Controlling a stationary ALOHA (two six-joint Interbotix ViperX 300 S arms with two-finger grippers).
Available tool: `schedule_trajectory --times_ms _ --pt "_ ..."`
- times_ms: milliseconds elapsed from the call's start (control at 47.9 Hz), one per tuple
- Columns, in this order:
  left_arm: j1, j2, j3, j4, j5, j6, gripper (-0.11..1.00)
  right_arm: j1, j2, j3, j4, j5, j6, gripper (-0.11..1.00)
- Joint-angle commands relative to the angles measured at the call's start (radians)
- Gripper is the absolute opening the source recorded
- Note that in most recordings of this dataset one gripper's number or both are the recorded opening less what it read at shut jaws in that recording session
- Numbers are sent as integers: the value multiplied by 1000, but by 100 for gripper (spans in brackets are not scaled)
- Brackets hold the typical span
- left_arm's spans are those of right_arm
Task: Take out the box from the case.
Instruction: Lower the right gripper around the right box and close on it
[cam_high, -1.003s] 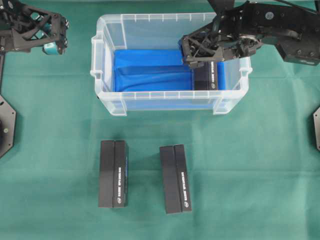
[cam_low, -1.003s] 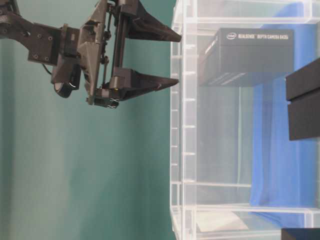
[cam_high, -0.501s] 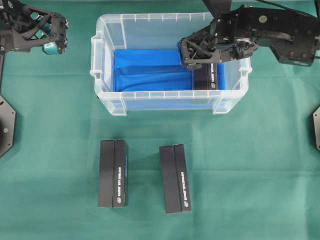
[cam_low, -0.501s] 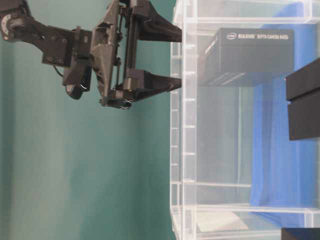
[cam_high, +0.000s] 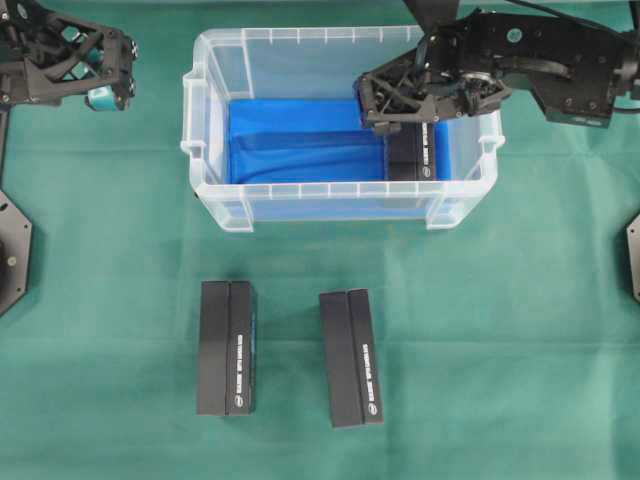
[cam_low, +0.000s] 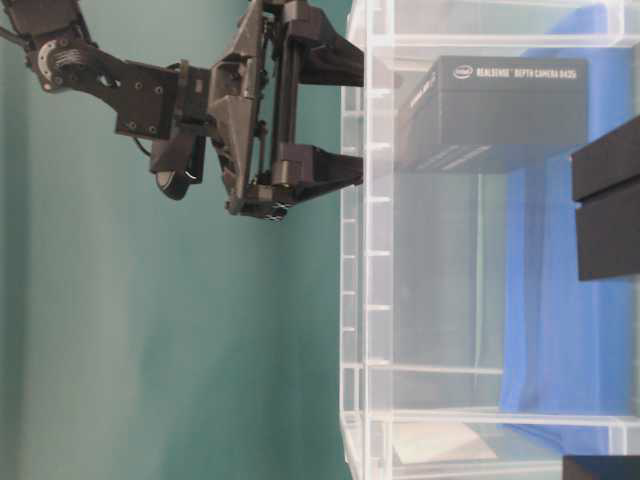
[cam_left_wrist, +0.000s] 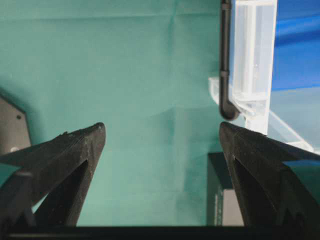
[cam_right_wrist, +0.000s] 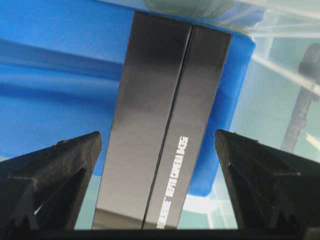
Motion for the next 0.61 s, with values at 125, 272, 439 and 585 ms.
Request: schedule_trajectory --times_ms 125,272,439,585 --pt "3 -9 -12 3 -3 3 94 -8 3 -3 -3 -29 3 93" --pt "3 -11 -11 3 -3 8 95 -12 17 3 -3 -31 6 93" --pt "3 -9 -11 3 -3 11 94 -12 21 21 -3 -58 18 93" --pt "3 -6 -11 3 -3 12 95 -12 28 46 -3 -94 38 93"
